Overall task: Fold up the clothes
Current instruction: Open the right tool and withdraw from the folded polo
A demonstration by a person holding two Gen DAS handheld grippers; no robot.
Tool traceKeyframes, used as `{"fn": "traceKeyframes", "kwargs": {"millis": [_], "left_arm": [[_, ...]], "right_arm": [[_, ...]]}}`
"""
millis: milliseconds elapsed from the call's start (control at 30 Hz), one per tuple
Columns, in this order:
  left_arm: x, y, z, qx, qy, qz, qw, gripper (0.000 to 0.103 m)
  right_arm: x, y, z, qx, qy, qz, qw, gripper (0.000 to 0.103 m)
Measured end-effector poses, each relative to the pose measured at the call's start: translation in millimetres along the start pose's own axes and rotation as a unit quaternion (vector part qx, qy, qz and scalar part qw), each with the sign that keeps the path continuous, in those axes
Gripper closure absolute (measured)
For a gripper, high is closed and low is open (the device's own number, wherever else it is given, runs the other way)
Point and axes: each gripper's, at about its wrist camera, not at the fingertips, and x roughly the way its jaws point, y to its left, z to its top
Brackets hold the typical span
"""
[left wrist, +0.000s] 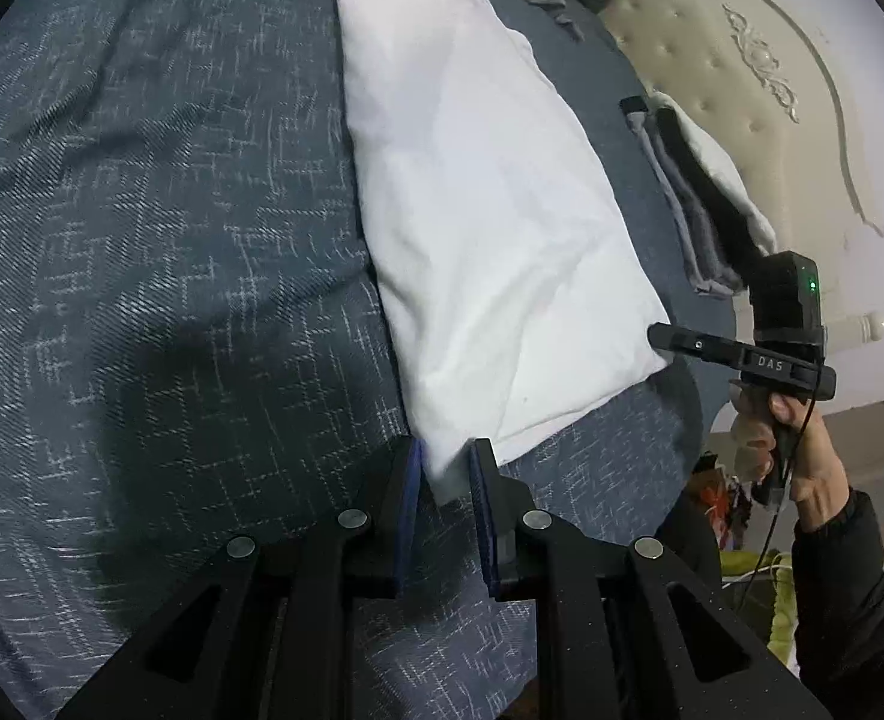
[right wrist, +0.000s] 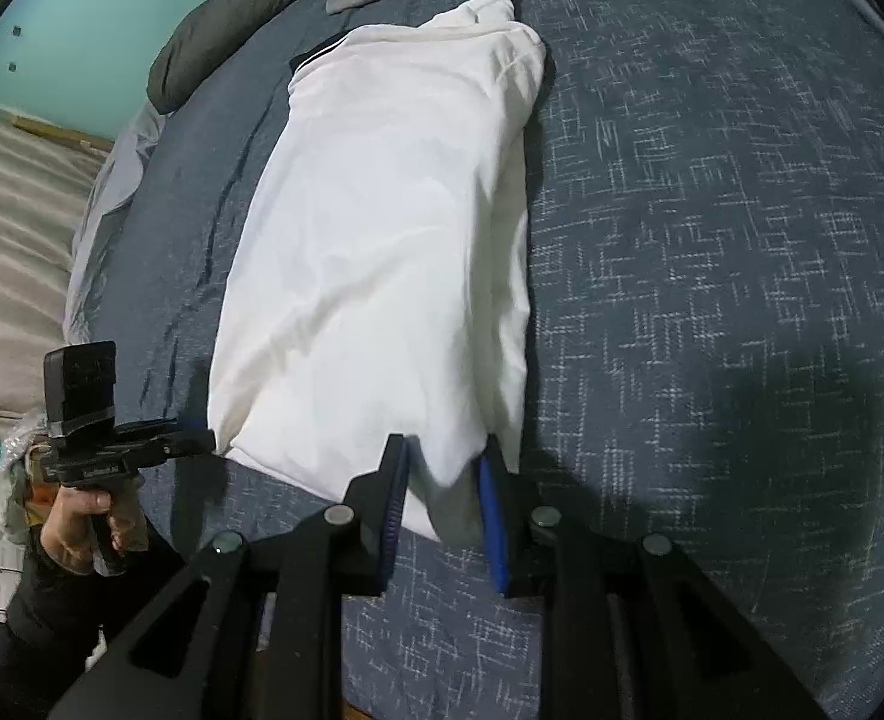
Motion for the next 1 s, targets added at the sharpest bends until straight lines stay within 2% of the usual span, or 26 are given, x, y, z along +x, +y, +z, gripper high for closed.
{"fn": "traceKeyframes", "kwargs": {"millis": [67,100,167,300,467,733,1000], "left_arm": [[1.3,0.0,-1.3,-0.004,-0.001,-0.004,1.0,0.092],[0.5,-0.1,-1.8,-0.005,-0.002,-0.007,1.0,0.096],[-3.3,-2.0,-1.9,-0.002,-0.007,-0.004,1.0,0.098],[-15.7,-8.7,-2.7,0.012,-0.011,-0.002,0.9999,0.099],[-26.1,-10.0,-4.6,0.024,-0.008,0.008,0.9996,0.099],[-11.1,-2.1,-6.5,0.009,0.006,0.021,0.9997,0.099],[-21.1,-0.9,-6.5,0.001,-0.006,0.025,0.9997,0.099]], "right_arm": [[-0.7,2.2,-1.6,-0.005,-0.002,-0.002,1.0,0.094],[-1.7,3.2,-2.5,-0.007,-0.003,-0.003,1.0,0.094],[-7.2,5.1,-4.3,-0.011,-0.007,0.002,1.0,0.099],[-20.4,9.7,-6.0,-0.018,-0.011,0.008,1.0,0.1],[-19.4,8.1,-8.3,-0.02,0.002,-0.003,1.0,0.1],[-1.0,2.9,-11.7,-0.012,0.014,-0.016,1.0,0.1],[-10.9,-3.9,-11.7,0.006,0.003,0.016,1.0,0.098]]}}
